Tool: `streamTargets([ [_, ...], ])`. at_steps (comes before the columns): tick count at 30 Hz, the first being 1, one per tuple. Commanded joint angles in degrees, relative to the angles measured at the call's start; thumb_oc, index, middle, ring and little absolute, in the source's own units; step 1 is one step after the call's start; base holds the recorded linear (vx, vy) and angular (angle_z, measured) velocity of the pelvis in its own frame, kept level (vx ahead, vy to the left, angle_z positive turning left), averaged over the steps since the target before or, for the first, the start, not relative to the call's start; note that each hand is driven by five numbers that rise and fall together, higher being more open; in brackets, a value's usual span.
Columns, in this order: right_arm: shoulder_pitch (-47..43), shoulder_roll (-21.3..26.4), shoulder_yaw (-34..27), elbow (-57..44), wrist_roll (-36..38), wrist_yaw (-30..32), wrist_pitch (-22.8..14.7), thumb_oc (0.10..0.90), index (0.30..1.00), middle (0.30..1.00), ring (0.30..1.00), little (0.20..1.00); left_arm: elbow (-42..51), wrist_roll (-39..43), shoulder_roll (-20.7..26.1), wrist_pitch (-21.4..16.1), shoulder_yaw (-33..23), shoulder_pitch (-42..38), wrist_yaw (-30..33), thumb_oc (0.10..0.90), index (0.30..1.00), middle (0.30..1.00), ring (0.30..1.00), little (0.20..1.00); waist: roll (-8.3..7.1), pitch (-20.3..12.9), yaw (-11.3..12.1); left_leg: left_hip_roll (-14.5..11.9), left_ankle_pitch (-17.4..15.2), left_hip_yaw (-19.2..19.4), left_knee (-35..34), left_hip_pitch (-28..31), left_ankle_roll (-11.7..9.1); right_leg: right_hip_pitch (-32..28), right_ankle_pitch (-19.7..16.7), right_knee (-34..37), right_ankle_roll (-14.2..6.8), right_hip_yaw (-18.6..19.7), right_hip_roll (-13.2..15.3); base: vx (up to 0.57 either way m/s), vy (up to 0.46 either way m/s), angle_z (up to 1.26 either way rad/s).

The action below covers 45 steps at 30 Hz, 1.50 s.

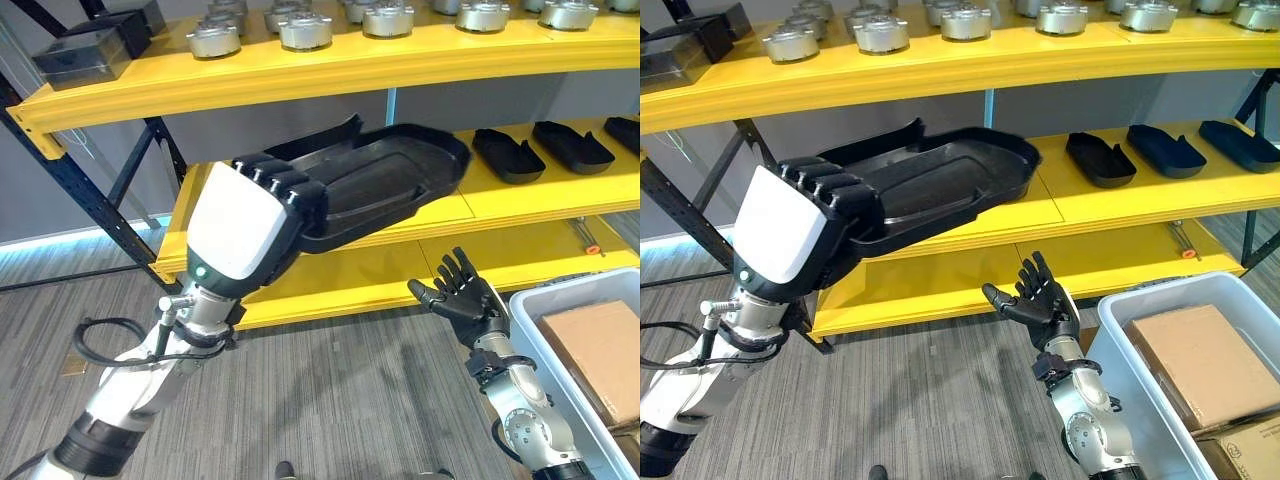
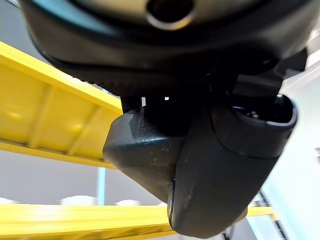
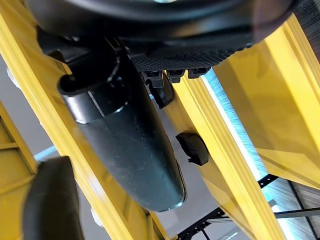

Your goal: Move parts from the plastic box to the shelf.

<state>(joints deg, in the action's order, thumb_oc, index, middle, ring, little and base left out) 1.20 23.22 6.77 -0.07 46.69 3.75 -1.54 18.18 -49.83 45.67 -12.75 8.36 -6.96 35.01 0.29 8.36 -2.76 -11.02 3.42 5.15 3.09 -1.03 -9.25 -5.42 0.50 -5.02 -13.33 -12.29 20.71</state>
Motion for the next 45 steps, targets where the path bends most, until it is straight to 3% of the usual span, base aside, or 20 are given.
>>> streamTargets([
  [1, -6.15, 1.86, -0.37, -9.22, -1.71, -1.38, -2.96, 0.900, 1.000, 1.000, 1.000, 1.000, 2.20, 5.33, -3.51, 2.26, -9.48, -3.89, 7.85, 0.400, 0.300, 0.300, 0.300, 0.300, 0.05, -2.27, 0.57, -1.66, -3.08, 6.45, -2.13, 4.29, 3.97, 0.09, 0.81, -0.93, 4.40, -3.62, -2.37, 0.03, 0.093, 0.09],
  [5, -6.42, 1.43, 0.01, -9.16, -2.81, -0.66, -3.30, 0.900, 1.000, 1.000, 1.000, 1.000, 0.26, 5.64, -5.36, 0.62, -11.47, -2.21, 9.08, 0.400, 0.300, 0.300, 0.300, 0.300, -1.80, -1.55, 2.62, 0.01, -4.73, 6.23, 0.48, 2.10, 4.97, -0.87, -1.30, 1.13, 3.56, -4.37, -0.86, 0.04, 0.276, 0.16],
  [8, -6.35, 0.40, -0.19, -8.41, -4.42, 0.11, -5.10, 0.900, 1.000, 1.000, 1.000, 1.000, -1.90, 6.87, -5.28, -0.90, -10.21, -4.64, 8.56, 0.400, 0.300, 0.300, 0.300, 0.300, -3.33, -1.09, 3.78, 2.61, -7.61, 7.56, 4.59, -0.08, 7.20, -1.65, -6.77, 4.27, 2.33, -5.51, 2.19, 0.02, 0.313, 0.30],
  [9, -6.31, 0.21, -0.19, -8.22, -4.55, 0.18, -5.32, 0.900, 1.000, 1.000, 1.000, 1.000, -2.02, 7.09, -5.20, -0.92, -10.00, -4.91, 8.44, 0.400, 0.300, 0.300, 0.300, 0.300, -3.40, -0.99, 3.92, 2.82, -8.24, 7.59, 5.11, -0.12, 7.39, -1.92, -7.13, 4.51, 2.13, -5.70, 2.40, 0.02, 0.257, 0.22],
  [13, -7.14, -1.61, 0.61, -5.60, -5.10, -0.99, -6.25, 0.900, 1.000, 1.000, 1.000, 1.000, -2.38, 7.62, -5.82, 0.67, -9.21, -5.24, 8.46, 0.400, 0.300, 0.300, 0.300, 0.300, -3.86, -0.44, 5.32, 6.85, -11.16, 9.13, 5.82, 0.67, 10.53, 0.23, -15.00, 3.18, 1.31, -8.95, 5.85, 0.03, 0.283, 0.01],
  [15, -7.35, -2.36, 0.82, -4.55, -5.23, -2.46, -6.04, 0.900, 1.000, 1.000, 1.000, 1.000, -1.91, 7.65, -6.25, 1.83, -9.49, -4.74, 8.93, 0.400, 0.300, 0.300, 0.300, 0.300, -3.79, -0.20, 5.25, 7.70, -11.34, 9.22, 4.83, 1.55, 11.47, 2.16, -15.51, 0.51, 1.25, -7.94, 6.01, 0.06, 0.250, -0.52],
  [17, -5.62, -1.89, -0.04, -5.35, -5.31, -3.12, -4.62, 0.900, 1.000, 1.000, 1.000, 1.000, -2.65, 7.42, -8.41, 2.24, -9.21, -5.27, 8.86, 0.400, 0.300, 0.300, 0.300, 0.300, -3.49, -0.79, 2.53, 9.62, -10.11, 6.40, 0.76, 2.36, 12.68, 4.27, -9.16, -1.71, 2.99, -0.27, -2.39, 0.16, 0.238, -0.23],
  [21, -4.55, 0.34, -0.96, -6.28, -5.67, -6.27, -4.01, 0.900, 1.000, 1.000, 1.000, 1.000, -2.97, 7.14, -9.17, 3.27, -10.09, -4.59, 9.52, 0.400, 0.300, 0.300, 0.300, 0.300, -3.77, -1.01, 1.27, 11.04, -8.05, 5.36, -4.18, 4.19, 13.04, 7.02, -4.54, -4.05, 4.73, 0.28, -10.84, 0.11, 0.122, 0.11],
  [22, -3.68, 1.68, -1.92, -6.89, -6.45, -8.07, -4.28, 0.900, 1.000, 1.000, 1.000, 1.000, -3.04, 7.41, -9.49, 2.96, -10.60, -3.90, 9.59, 0.400, 0.300, 0.300, 0.300, 0.300, -3.95, -1.03, 0.41, 11.62, -7.69, 4.08, -5.03, 4.60, 13.22, 7.35, -2.72, -2.64, 5.46, 2.62, -13.96, 0.15, 0.020, 0.07],
  [24, -1.84, 3.13, -3.59, -8.82, -6.97, -9.56, -4.22, 0.900, 1.000, 1.000, 1.000, 1.000, -3.15, 7.88, -10.23, 1.60, -10.92, -3.05, 9.75, 0.400, 0.300, 0.300, 0.300, 0.300, -4.28, -1.31, -0.97, 12.62, -7.19, 2.18, -6.16, 4.82, 13.46, 8.09, -3.14, 1.48, 6.09, 6.57, -16.78, 0.15, -0.021, 0.23],
  [29, 1.39, 4.46, -5.25, -12.62, -8.75, -11.48, -4.37, 0.900, 1.000, 1.000, 1.000, 1.000, -2.48, 8.35, -11.10, 3.49, -9.43, -3.13, 8.41, 0.400, 0.300, 0.300, 0.300, 0.300, -4.25, -0.28, -4.36, 13.20, -8.36, -1.06, -7.86, 8.08, 14.03, 14.70, -10.67, 6.56, 3.67, 14.56, -18.61, 0.18, -0.132, 0.36],
  [33, 3.55, 5.63, -5.76, -14.59, -10.47, -12.58, -4.07, 0.900, 1.000, 1.000, 1.000, 1.000, -2.15, 10.12, -11.43, 5.80, -8.43, -4.27, 7.46, 0.400, 0.300, 0.300, 0.300, 0.300, -4.43, 0.23, -6.34, 13.38, -9.82, -1.78, -6.95, 9.43, 14.26, 15.23, -11.63, 7.20, 3.75, 17.48, -19.29, 0.22, -0.182, 0.42],
  [36, 4.55, 7.38, -5.52, -15.33, -11.26, -14.53, -4.26, 0.900, 1.000, 1.000, 1.000, 1.000, -1.75, 10.86, -11.08, 6.96, -8.05, -4.92, 6.77, 0.400, 0.300, 0.300, 0.300, 0.300, -5.20, 0.78, -7.09, 12.78, -11.84, 0.90, -4.13, 8.96, 13.99, 15.25, -9.69, 4.06, 4.44, 15.86, -19.13, 0.22, -0.266, 0.35],
  [45, 4.17, 9.63, -5.59, -14.76, -13.09, -13.05, -5.84, 0.900, 1.000, 1.000, 1.000, 1.000, -1.15, 11.23, -11.94, 6.30, -5.77, -7.79, 4.82, 0.400, 0.300, 0.300, 0.300, 0.300, -5.78, 1.83, -7.83, 7.66, -11.47, 5.17, -1.49, 7.84, 11.23, 13.81, -2.67, -1.40, 7.31, 11.94, -18.64, 0.13, -0.211, 0.06],
])
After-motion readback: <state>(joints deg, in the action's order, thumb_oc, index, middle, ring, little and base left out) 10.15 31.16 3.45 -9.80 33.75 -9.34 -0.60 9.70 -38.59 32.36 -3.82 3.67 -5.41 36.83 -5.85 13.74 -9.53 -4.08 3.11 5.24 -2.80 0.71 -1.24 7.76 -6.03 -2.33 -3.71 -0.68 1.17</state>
